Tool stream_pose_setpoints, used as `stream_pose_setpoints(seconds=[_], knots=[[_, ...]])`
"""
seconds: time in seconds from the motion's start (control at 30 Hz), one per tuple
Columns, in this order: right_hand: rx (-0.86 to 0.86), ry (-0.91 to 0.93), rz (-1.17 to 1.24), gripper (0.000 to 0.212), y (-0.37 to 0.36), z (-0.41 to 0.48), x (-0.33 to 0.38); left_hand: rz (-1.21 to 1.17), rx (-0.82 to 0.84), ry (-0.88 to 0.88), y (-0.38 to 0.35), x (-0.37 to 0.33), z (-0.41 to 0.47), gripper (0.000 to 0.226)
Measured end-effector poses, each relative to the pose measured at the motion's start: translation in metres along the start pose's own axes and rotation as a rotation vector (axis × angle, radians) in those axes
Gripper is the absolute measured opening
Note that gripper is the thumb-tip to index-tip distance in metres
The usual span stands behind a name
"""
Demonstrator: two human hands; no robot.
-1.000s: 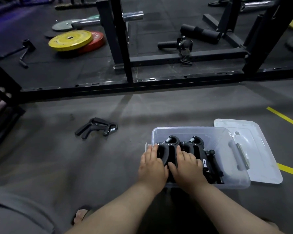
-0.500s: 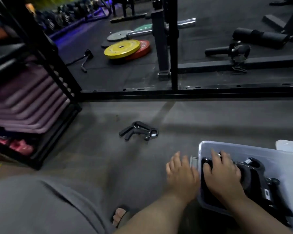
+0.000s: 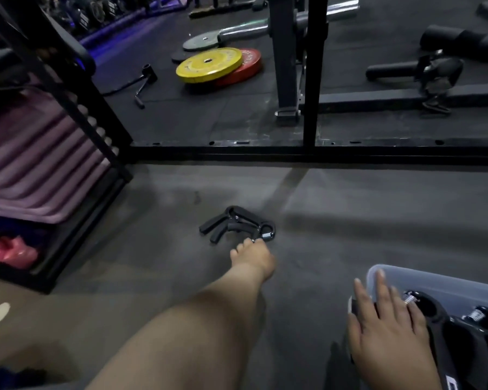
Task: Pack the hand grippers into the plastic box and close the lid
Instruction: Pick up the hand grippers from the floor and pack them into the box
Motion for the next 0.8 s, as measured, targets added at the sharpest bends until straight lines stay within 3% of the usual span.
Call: stream_pose_setpoints(seconds=[0.3,0.43,0.67,0.8], knots=[[-0.171,0.121,-0.128,0.061,-0.024,0.001,-0.006,-0.250,0.124,0.132,-0.032,0.007,0.063,0.052],[-0.217,0.163,-0.172,0.061,-0.028,0.002,-0.006,-0.287,0.010,0.165,-0.035,0.012,0.079,0.042],[-0.188,0.071,-0.102,0.059,-0.015,0.004,0.000,-0.067,-0.107,0.003,-0.038,-0.018,0.069,0.027],[-0.165,0.005,-0.058,0.059,-0.006,0.004,0.001,0.030,-0.077,-0.088,-0.033,-0.040,0.044,0.028]])
Point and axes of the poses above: each hand's wrist, its own z-axis towards the middle knuckle, its own y-axis out of the back of the hand, x = y × z, the point moved 6 cm from there along z, towards the middle knuckle, and after that the axes turned 5 degrees about -z, right-handed, at the moved point
